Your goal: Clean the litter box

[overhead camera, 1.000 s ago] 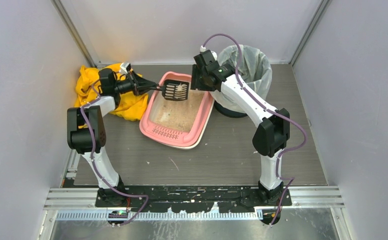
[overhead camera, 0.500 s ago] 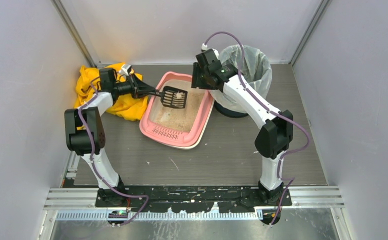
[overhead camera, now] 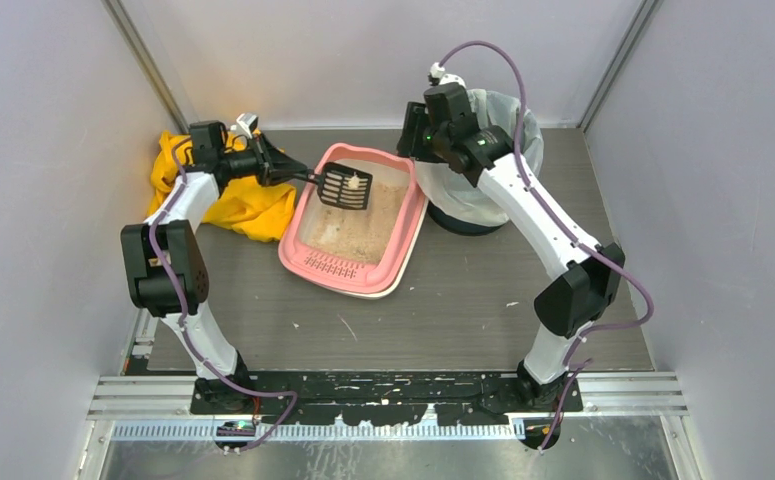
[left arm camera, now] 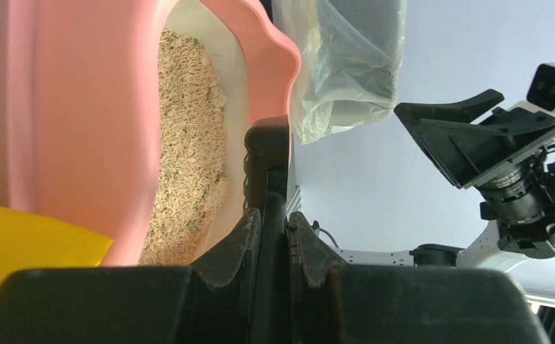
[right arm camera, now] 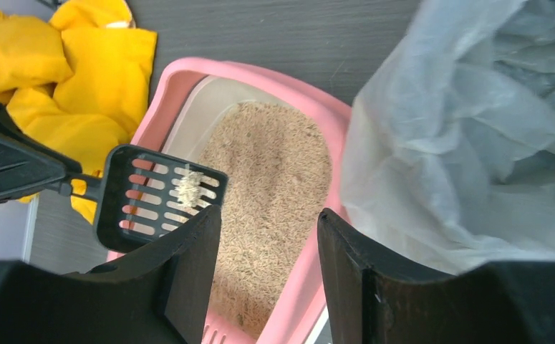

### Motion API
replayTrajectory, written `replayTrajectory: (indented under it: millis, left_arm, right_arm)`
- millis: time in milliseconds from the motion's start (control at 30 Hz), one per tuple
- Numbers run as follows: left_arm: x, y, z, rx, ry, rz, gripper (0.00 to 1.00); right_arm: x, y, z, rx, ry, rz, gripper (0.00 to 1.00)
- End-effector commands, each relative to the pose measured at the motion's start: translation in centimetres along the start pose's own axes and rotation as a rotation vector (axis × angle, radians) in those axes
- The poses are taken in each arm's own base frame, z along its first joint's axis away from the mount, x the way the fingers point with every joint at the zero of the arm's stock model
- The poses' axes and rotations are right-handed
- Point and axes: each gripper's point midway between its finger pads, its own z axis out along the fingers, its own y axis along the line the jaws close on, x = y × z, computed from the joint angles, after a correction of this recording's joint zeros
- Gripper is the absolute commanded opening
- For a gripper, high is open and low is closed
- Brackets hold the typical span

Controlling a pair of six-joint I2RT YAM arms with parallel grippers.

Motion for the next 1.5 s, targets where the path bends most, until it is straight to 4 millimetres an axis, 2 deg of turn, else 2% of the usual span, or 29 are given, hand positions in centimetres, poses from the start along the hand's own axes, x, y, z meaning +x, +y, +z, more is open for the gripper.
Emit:
replayTrajectory:
  millis: [0, 67, 133, 267, 367, 500, 533, 667, 767, 967, 1267, 1433, 1467]
  left_arm:
    - [-1.1, -4.6, -0.7, 0.070, -0.023, 0.075, 0.00]
    - [-1.4, -4.0, -0.4, 0.068, -0.018, 0.057, 0.00]
    - [-1.8, -4.6, -0.2, 0.082, -0.032, 0.067, 0.00]
    - [-3.0, -7.0, 0.3, 0.086, -0.065, 0.111, 0.00]
    - [-4.1, -8.4, 1.7, 0.112, -0.066, 0.105, 0.00]
    - [-6.7, -11.5, 2.6, 0.198, -0.103, 0.116, 0.00]
    - [-6.2, -12.3, 3.8, 0.209, -0.079, 0.122, 0.00]
    - [-7.0, -14.5, 5.5, 0.233, -0.081, 0.176, 0.00]
    - [-7.4, -15.1, 7.2, 0.237, -0.096, 0.210, 0.00]
    - [-7.2, -15.9, 10.3, 0.249, -0.088, 0.193, 0.00]
    - [-5.4, -19.9, 15.2, 0.264, -0.108, 0.219, 0.00]
    - [-4.6, -22.0, 16.9, 0.300, -0.130, 0.289, 0.00]
    - [-4.4, -21.9, 17.3, 0.292, -0.128, 0.298, 0.00]
  right_arm:
    - [-3.9, -1.2, -2.8, -0.020, -0.125, 0.053, 0.58]
    - [-4.1, -2.2, -3.0, -0.004, -0.132, 0.066, 0.57]
    - [-4.1, -3.2, -3.3, 0.010, -0.137, 0.085, 0.57]
    - [-4.7, -5.2, -4.5, 0.035, -0.169, 0.120, 0.57]
    - [-4.9, -6.6, -5.2, 0.055, -0.180, 0.138, 0.57]
    - [-4.9, -7.8, -6.5, 0.078, -0.188, 0.144, 0.57]
    - [-4.9, -8.1, -6.9, 0.081, -0.193, 0.146, 0.57]
    - [-5.2, -8.9, -8.5, 0.099, -0.218, 0.153, 0.57]
    - [-5.3, -9.8, -9.5, 0.118, -0.234, 0.163, 0.57]
    - [-4.4, -11.1, -11.5, 0.157, -0.220, 0.155, 0.57]
    - [-2.6, -12.4, -13.9, 0.208, -0.173, 0.118, 0.57]
    - [-2.0, -13.0, -14.2, 0.220, -0.166, 0.109, 0.57]
    - [-1.9, -13.1, -14.3, 0.223, -0.168, 0.110, 0.57]
